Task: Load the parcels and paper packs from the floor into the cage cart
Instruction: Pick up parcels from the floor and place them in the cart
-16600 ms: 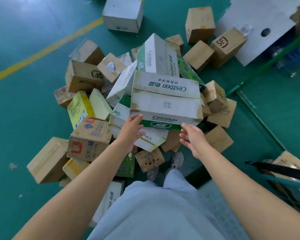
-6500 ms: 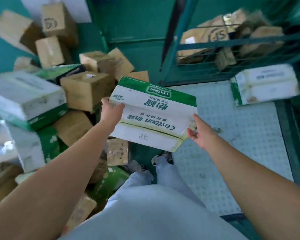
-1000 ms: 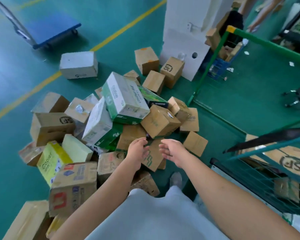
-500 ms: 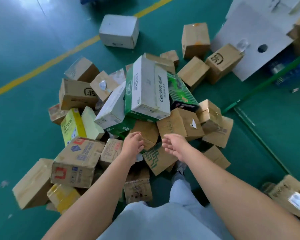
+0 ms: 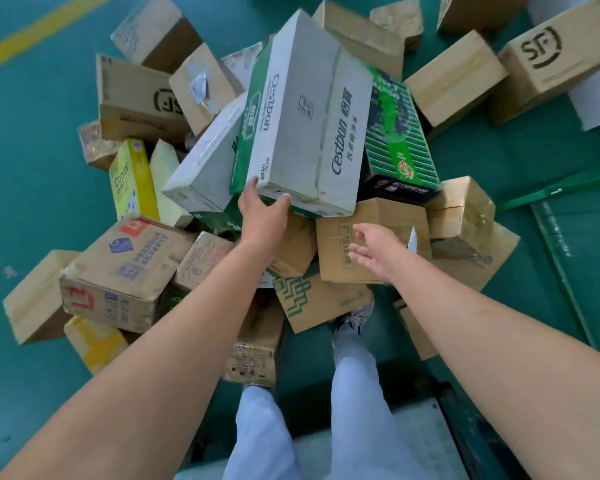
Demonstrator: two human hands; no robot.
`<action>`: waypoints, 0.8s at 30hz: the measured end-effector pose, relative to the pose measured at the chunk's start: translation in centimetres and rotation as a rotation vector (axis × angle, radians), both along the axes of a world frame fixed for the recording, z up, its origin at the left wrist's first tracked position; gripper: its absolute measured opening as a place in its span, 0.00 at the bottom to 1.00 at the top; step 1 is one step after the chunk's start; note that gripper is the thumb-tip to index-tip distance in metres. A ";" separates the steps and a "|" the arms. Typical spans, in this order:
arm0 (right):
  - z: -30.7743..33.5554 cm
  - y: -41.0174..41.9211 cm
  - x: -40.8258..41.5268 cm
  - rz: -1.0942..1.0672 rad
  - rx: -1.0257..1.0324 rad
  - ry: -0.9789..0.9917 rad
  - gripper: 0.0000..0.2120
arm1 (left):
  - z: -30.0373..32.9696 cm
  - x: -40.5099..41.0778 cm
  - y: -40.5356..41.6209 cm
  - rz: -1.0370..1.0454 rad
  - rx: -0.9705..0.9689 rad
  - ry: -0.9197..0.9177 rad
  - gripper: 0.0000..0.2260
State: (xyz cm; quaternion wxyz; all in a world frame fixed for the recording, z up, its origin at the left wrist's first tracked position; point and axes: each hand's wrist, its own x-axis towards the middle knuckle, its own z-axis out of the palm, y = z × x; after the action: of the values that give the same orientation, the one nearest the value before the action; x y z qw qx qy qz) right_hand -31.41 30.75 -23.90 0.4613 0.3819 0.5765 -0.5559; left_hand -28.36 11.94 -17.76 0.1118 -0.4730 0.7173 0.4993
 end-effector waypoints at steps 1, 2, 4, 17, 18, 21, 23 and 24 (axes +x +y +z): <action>-1.0 -0.2 -0.8 0.008 -0.006 0.002 0.19 | -0.8 -0.8 -0.3 -0.012 -0.035 0.006 0.32; -1.8 -0.5 -1.6 0.013 -0.012 0.003 0.20 | -1.6 -1.6 -0.7 -0.021 -0.066 0.013 0.33; -3.8 -1.0 -3.1 0.011 -0.016 0.010 0.20 | -3.4 -2.8 -1.5 -0.039 -0.110 0.019 0.34; -9.0 -5.3 -5.4 -0.138 -0.076 -0.024 0.21 | -8.7 -3.0 -6.6 -0.112 -0.047 -0.011 0.44; -8.7 -5.4 -4.8 -0.148 -0.070 -0.002 0.22 | -8.4 -2.7 -7.2 -0.109 -0.024 -0.014 0.43; -6.6 -6.1 -2.9 -0.174 -0.054 0.075 0.21 | -6.8 -1.7 -8.7 -0.107 0.040 -0.027 0.39; -4.5 -6.4 -1.4 -0.192 -0.045 0.122 0.21 | -5.1 -0.5 -9.2 -0.102 0.066 -0.049 0.40; -3.2 -6.5 -0.6 -0.189 -0.034 0.150 0.21 | -4.1 0.3 -9.5 -0.099 0.082 -0.055 0.42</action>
State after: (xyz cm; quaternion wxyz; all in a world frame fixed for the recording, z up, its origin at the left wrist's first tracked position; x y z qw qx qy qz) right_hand -32.04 24.23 -27.09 0.3690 0.3839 0.5613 -0.6335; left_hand -28.09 2.49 -21.82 0.1754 -0.4457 0.7153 0.5088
